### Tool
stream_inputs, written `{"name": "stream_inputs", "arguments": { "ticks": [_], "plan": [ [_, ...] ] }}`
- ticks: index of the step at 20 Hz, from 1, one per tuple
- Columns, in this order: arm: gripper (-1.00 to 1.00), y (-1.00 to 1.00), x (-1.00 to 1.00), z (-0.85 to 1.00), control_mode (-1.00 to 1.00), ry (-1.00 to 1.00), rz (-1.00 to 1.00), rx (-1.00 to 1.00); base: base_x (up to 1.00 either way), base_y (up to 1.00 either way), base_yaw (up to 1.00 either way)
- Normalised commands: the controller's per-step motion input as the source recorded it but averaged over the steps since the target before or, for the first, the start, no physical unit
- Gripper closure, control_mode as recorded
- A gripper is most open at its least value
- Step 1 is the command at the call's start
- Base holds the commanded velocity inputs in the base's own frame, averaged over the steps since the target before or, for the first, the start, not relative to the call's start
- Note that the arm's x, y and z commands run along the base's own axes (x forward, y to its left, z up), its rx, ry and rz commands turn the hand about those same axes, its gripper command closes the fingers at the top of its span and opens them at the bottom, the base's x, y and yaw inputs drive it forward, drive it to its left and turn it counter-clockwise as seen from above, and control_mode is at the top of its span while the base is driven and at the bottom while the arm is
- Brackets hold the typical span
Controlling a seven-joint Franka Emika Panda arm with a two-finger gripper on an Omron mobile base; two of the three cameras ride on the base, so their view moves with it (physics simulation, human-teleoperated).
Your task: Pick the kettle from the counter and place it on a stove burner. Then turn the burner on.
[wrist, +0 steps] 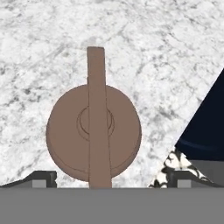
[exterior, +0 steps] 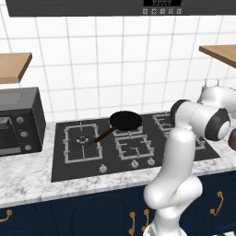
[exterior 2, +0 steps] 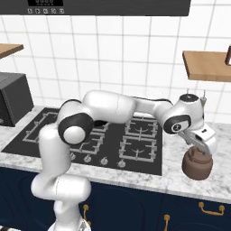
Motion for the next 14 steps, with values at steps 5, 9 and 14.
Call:
{"name": "stream_inputs", "arguments": {
  "ticks": [5,9,14],
  "plan": [
    [-1.00,-0.01,0.24,-0.04,-1.00,0.00,0.00,0.02,0.00,0.00,0.00],
    [-1.00,-0.11,0.07,-0.28,-1.00,0.00,0.00,0.00,0.00,0.00,0.00],
    [1.00,-0.02,0.23,-0.27,-1.00,0.00,0.00,0.00,0.00,0.00,0.00]
  ]
}}
